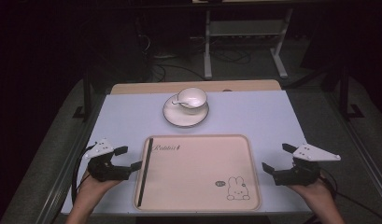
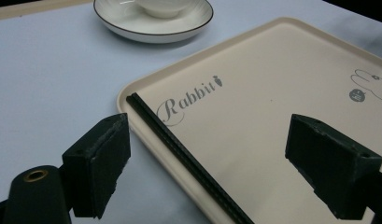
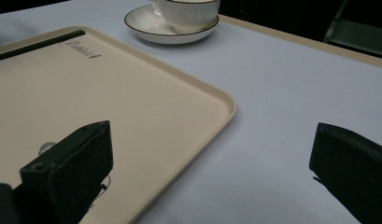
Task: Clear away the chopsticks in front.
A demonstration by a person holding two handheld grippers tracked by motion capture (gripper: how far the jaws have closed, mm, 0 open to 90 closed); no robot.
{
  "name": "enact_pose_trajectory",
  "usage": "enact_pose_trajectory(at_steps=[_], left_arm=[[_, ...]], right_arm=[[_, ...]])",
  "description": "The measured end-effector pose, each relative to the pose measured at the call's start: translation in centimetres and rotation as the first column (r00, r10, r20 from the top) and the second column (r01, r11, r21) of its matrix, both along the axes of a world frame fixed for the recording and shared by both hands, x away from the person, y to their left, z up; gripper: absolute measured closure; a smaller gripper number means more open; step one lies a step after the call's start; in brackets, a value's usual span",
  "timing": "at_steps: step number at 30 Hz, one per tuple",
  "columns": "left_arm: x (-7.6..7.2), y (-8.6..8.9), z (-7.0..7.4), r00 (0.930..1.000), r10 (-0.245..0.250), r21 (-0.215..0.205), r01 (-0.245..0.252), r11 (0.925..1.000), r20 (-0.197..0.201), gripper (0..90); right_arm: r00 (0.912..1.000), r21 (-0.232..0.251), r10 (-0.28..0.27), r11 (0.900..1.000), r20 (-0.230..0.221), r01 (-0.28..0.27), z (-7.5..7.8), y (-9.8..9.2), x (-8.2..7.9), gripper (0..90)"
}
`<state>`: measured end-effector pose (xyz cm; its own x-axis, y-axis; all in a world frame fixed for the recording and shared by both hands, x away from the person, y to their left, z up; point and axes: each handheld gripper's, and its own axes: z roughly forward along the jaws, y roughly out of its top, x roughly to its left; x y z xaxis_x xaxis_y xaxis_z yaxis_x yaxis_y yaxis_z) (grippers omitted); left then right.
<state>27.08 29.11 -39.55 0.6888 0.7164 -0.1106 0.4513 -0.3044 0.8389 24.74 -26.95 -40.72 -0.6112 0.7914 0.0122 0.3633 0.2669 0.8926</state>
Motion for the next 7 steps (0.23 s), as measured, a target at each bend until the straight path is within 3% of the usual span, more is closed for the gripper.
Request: enact_pose_trajectory(at_steps=[7], left_arm=[[0.33, -0.32, -0.47, 1.0000, -0.002, 0.018, 0.003, 0.9998, -0.002, 14.0]], right_arm=[[1.0000, 0.005, -0.007, 1.000, 0.005, 0.007, 0.05, -0.12, -0.01, 0.0]])
